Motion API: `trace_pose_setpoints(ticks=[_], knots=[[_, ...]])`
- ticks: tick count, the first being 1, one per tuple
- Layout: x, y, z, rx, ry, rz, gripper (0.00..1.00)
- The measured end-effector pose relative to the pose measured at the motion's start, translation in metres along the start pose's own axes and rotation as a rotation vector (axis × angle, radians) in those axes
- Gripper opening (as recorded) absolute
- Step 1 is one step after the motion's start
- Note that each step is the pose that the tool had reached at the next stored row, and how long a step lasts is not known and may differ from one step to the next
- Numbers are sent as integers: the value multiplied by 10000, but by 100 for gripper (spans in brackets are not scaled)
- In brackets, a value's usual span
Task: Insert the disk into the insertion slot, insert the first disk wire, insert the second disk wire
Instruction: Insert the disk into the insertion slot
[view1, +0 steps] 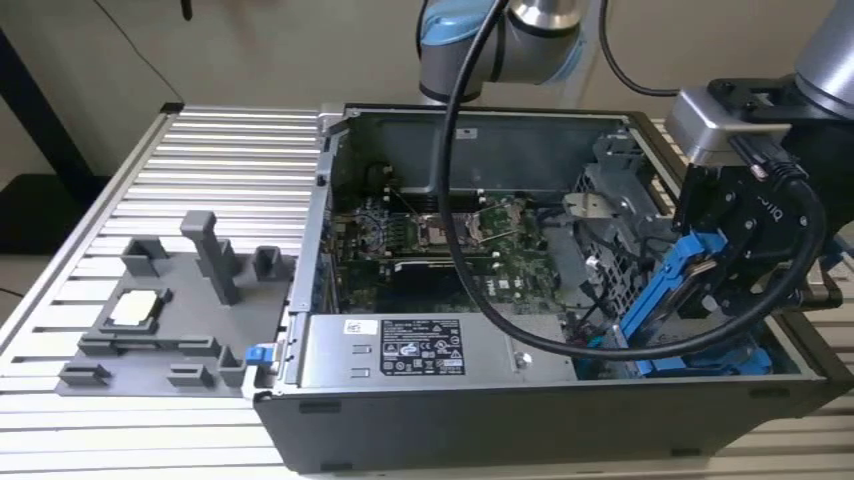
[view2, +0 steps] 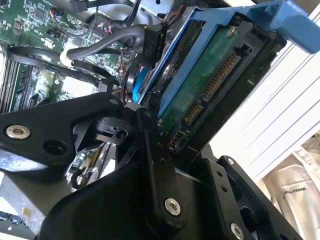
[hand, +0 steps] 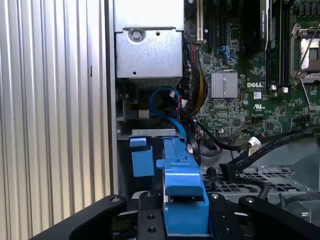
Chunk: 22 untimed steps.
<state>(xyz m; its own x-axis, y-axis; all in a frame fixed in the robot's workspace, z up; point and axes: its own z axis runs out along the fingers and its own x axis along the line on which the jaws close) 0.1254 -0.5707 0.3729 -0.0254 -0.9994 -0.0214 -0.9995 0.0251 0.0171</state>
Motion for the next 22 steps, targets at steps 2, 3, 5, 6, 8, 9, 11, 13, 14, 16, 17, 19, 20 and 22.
trace_pose_setpoints(ticks=[2, 3, 5, 6, 8, 9, 11, 13, 14, 16, 17, 19, 20, 22], knots=[[0, -1, 9, 0, 4, 0, 33], [0, -1, 9, -1, 5, 0, 33], [0, -1, 8, -3, 7, 0, 33], [0, -1, 9, -5, 7, 0, 33], [0, -1, 9, -6, 6, 0, 33], [0, -1, 9, -7, 6, 1, 33], [0, -1, 9, -10, 6, 0, 33], [0, -1, 9, -12, 5, 0, 34], [0, -1, 9, -13, 5, 0, 34], [0, -1, 9, -15, 7, 0, 40], [0, -1, 9, -16, 6, 1, 40], [1, -1, -1, -20, 6, 1, 40], [0, 0, -21, -24, 8, 1, 40], [-2, 1, -75, -30, 18, 1, 40]])
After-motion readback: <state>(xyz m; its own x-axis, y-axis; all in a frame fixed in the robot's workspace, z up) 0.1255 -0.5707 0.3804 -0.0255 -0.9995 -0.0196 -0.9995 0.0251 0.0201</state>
